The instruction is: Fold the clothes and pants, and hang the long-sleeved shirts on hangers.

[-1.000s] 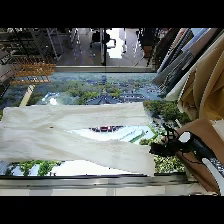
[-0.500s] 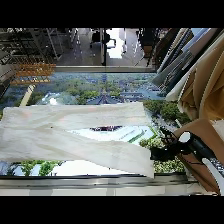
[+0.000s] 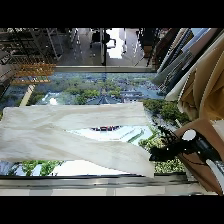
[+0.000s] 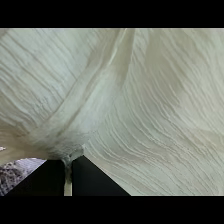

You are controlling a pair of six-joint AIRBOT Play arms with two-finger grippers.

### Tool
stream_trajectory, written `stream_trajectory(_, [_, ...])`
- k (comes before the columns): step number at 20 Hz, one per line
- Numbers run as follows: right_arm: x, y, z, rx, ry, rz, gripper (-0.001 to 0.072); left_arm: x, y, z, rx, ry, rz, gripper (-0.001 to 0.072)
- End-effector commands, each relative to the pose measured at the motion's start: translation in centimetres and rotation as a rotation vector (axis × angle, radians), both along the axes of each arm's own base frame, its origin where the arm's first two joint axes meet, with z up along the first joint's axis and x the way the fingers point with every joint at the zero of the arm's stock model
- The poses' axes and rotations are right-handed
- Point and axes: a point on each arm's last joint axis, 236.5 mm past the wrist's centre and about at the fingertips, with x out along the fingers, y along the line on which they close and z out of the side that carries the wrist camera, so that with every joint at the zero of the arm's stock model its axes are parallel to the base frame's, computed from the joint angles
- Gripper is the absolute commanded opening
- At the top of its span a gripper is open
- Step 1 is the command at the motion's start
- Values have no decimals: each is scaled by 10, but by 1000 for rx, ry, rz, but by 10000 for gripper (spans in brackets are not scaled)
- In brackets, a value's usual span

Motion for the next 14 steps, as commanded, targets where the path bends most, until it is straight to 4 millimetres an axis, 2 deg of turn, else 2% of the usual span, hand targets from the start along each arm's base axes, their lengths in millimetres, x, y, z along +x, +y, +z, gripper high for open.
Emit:
stream_trajectory(1, [-10,21,68,103,-105,79,12,0,1,0,1,-1,0,10])
stream_trajectory(4, [-13,33,134,137,-249,69,12,0,1,0,2,-1,0,10])
stream_trajectory(6, [-10,60,201,277,-434,81,11,-1,1,0,5,2,-3,10])
stream_trajectory(7, [-4,72,240,341,-567,80,12,-2,2,0,8,5,-9,10])
stream_trajectory(8, [10,73,270,348,-698,33,12,-2,3,0,12,7,-10,10])
stream_trajectory(9, [33,62,290,298,-819,-44,12,-3,4,0,18,13,-12,10])
stream_trajectory(10, [55,43,292,218,-868,-136,12,-5,5,-1,22,18,-13,10])
stream_trajectory(11, [78,17,279,113,-868,-239,12,-5,5,-1,24,20,-14,10])
stream_trajectory(12, [96,-8,256,16,-825,-312,12,-5,5,-1,24,20,-15,11])
stream_trajectory(14, [130,-43,190,-111,-674,-413,12,-5,5,-1,27,18,-34,11])
